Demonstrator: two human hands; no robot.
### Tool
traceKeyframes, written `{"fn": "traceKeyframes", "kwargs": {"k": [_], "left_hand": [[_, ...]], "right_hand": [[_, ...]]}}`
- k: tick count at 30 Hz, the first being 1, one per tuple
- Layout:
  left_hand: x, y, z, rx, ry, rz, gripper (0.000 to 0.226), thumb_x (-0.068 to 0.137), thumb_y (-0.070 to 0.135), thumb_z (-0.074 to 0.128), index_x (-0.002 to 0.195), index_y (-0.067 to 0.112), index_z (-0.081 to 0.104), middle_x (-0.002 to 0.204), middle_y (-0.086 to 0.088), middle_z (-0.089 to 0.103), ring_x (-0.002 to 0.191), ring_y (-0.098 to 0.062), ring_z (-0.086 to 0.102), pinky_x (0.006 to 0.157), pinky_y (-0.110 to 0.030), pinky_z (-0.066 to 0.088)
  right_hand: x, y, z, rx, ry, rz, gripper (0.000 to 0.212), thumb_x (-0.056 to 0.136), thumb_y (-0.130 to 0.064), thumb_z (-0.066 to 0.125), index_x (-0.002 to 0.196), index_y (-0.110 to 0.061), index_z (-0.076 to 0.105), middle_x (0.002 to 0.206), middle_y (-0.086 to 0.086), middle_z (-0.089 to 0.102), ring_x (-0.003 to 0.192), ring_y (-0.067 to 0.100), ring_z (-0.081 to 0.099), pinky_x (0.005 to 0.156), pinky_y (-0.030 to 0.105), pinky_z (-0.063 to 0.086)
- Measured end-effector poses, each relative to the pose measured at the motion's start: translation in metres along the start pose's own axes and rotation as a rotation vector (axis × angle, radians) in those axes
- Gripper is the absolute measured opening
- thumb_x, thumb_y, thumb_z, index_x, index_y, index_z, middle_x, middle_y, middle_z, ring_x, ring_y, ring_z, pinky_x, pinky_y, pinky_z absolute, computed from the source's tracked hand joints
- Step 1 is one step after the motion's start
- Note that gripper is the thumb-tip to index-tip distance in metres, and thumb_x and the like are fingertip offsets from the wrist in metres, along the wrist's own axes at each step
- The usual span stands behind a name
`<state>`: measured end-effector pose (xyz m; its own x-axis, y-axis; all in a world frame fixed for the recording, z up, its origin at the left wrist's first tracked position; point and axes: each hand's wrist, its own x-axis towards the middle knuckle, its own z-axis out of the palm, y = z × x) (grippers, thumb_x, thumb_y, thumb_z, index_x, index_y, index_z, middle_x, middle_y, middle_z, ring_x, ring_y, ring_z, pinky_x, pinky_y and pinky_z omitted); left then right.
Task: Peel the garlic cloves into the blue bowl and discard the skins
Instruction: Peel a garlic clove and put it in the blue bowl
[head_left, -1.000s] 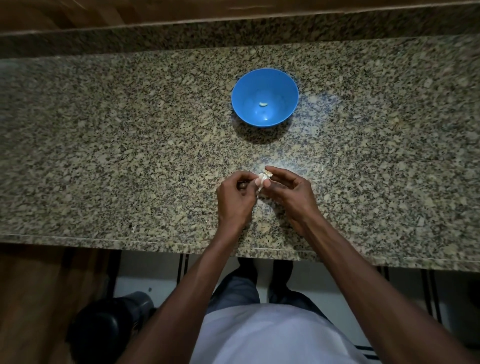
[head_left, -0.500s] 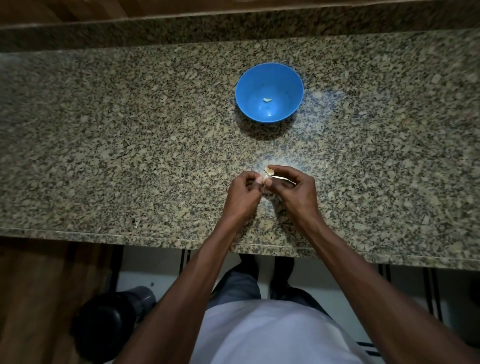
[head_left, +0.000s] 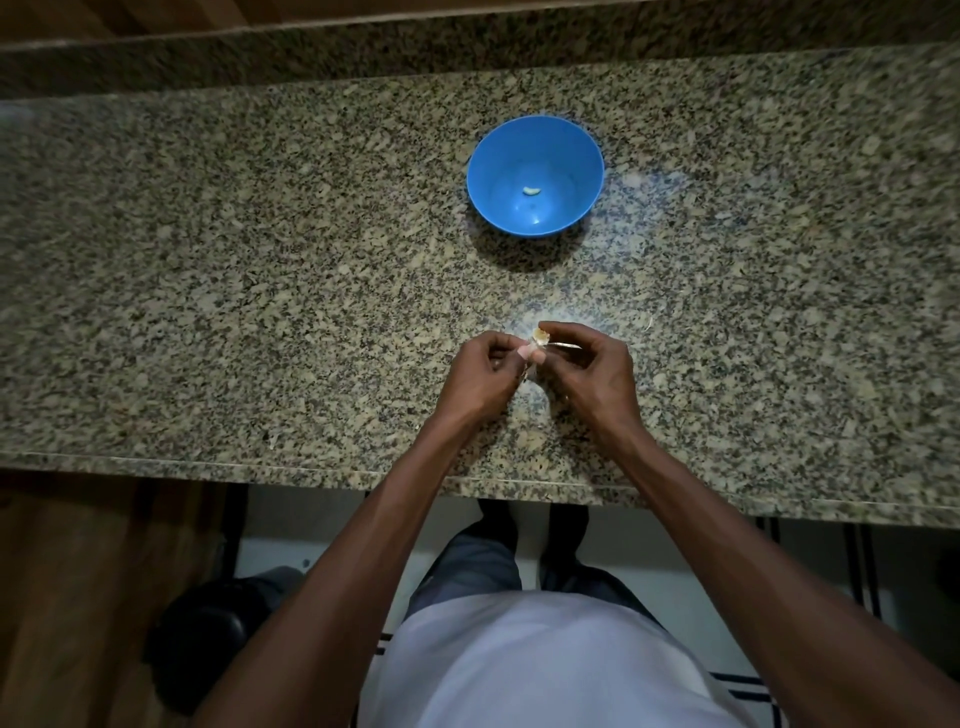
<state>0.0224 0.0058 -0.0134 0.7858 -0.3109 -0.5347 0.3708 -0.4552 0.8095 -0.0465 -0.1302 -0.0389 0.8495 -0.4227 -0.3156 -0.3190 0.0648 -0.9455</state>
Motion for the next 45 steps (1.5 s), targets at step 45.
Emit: {"fn": "traceKeyframes", "kwargs": {"k": [45], "left_hand": [[-0.016, -0.020, 0.010, -0.097, 0.093, 0.312, 0.013, 0.087, 0.006, 0.081, 0.100, 0.007, 0.079, 0.101, -0.001, 0.079, 0.099, -0.015, 0.075, 0.089, -0.033, 0.061]], "right_hand": [[-0.004, -0.030, -0.041, 0.259, -0.217, 0.429, 0.021, 0.088, 0.000, 0.078, 0.108, 0.006, 0.076, 0.098, 0.018, 0.079, 0.089, 0.026, 0.078, 0.076, 0.027, 0.063]]}}
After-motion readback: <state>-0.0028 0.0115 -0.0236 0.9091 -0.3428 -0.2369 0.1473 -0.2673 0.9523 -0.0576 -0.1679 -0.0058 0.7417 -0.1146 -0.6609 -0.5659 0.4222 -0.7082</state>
